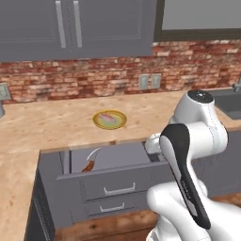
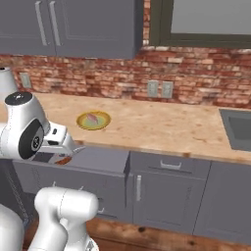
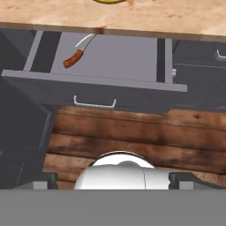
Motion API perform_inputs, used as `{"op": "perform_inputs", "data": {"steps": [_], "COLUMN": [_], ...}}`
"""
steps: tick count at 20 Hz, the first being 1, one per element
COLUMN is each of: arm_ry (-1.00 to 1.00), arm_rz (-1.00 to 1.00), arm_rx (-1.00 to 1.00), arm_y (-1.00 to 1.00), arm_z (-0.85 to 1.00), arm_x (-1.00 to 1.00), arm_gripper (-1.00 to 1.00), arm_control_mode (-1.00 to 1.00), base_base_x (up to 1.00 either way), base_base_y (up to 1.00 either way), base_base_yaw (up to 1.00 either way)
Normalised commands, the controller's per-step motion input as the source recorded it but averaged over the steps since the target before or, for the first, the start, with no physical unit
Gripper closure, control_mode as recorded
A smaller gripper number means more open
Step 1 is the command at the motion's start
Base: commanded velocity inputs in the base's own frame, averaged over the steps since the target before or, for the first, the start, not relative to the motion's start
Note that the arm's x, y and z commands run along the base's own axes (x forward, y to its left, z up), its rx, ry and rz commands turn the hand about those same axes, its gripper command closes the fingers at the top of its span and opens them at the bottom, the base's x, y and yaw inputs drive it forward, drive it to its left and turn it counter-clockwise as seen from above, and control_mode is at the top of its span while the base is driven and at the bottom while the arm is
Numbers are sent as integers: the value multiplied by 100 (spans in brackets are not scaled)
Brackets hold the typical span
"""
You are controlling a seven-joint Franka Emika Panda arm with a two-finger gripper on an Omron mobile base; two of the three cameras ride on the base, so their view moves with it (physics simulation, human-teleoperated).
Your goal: Pick up the knife from the drawer and place it on the cutting board. Then place the meat from the plate to the cutting board.
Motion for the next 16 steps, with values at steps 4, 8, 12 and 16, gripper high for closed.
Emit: {"op": "perform_inputs", "data": {"steps": [4,8,12,16], "arm_ry": [0,0,0,0], "arm_rz": [0,0,0,0], "arm_rx": [0,0,0,0], "arm_y": [0,0,0,0], "arm_z": [0,0,0,0], "arm_x": [0,0,0,0], "arm_gripper": [-100,-100,-100,-100], "arm_control_mode": [100,100,100,100], "base_base_x": [0,0,-17,-54], "base_base_y": [36,3,25,8], "base_base_yaw": [0,0,0,0]}}
